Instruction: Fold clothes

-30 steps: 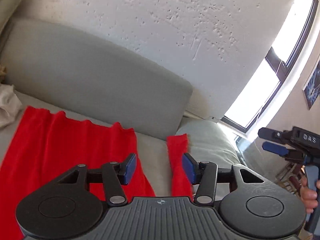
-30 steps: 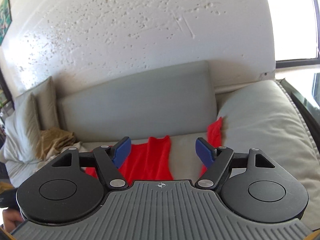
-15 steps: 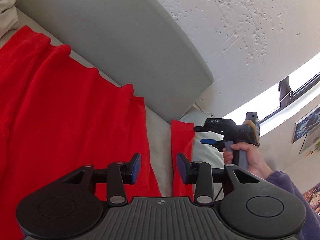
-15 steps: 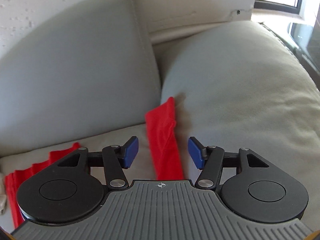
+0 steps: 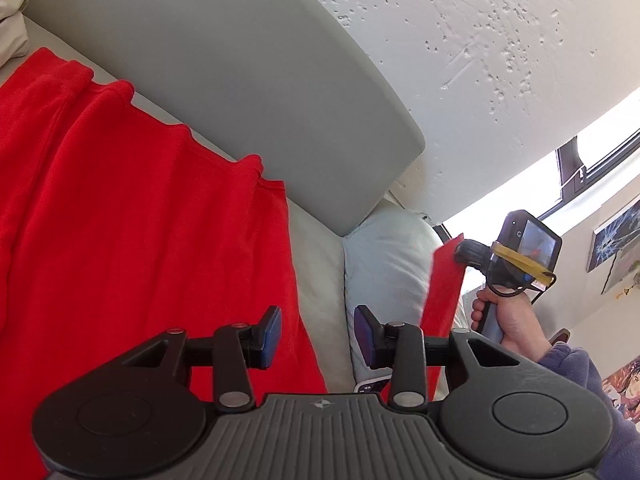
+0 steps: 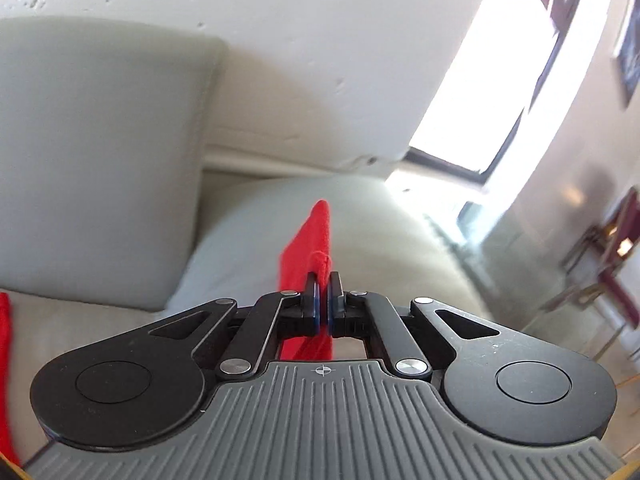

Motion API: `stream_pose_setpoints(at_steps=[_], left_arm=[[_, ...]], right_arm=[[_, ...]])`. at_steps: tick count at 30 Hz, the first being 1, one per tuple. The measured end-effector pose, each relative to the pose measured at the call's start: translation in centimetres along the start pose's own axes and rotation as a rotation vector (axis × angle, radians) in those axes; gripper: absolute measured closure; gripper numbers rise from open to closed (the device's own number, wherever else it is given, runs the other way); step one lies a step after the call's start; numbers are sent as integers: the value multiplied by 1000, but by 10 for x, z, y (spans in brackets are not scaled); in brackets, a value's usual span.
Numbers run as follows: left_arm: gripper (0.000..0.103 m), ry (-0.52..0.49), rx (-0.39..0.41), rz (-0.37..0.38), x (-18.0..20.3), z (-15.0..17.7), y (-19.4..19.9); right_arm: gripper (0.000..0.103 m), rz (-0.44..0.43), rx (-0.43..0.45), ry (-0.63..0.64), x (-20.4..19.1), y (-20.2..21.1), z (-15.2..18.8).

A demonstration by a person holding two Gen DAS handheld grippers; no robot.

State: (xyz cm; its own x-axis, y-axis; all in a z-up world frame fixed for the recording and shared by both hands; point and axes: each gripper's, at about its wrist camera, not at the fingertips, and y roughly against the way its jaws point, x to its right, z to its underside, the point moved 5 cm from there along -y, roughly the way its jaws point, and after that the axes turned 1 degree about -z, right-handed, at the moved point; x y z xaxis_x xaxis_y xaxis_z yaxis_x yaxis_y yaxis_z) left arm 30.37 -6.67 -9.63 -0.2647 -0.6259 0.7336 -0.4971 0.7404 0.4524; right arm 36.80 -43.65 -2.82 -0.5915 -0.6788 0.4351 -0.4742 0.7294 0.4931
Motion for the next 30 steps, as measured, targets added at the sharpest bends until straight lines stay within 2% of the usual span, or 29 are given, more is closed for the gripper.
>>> stream_pose_setpoints(at_steps=[2, 5, 6, 7, 8, 9, 11, 13, 16, 18, 20, 23, 30], left_arm=[[66, -9, -19, -5, 3, 5, -5], [66, -31, -47, -17, 4, 10, -11], [66, -35, -51, -14, 5, 11, -12], [66, -39, -54, -11, 5, 11, -12], [66, -41, -55, -7, 5, 10, -12], [66, -37, -55, -7, 4, 10, -12], [66, -26, -54, -8, 1, 8, -11], [66, -10, -56, -5, -2, 8, -11], [66, 25, -71, 25, -3, 9, -12], [65, 59, -91, 57, -3, 11, -15], [65, 89, -113, 83, -3, 13, -18], [65, 101, -131, 95, -2, 16, -24], [65, 92, -156, 59, -6, 20, -36]], right_arm=[[100, 95, 15, 65, 8, 10, 2], [98, 58, -46, 170, -13, 4, 17], [96, 31, -75, 196, -21, 0, 22], [86, -40, -125, 193, -32, -9, 27], [62, -116, -177, 178, -42, -16, 31], [54, -201, -228, 127, -45, -19, 34], [49, -307, -255, -23, -34, -16, 31], [45, -355, -228, -171, -6, -10, 23], [44, -356, -195, -348, 42, -7, 16], [46, -315, -164, -395, 71, -13, 13], [53, -299, -180, -378, 83, -24, 18], [59, -345, -237, -369, 81, -45, 27], [58, -334, -254, -254, 57, -67, 38]])
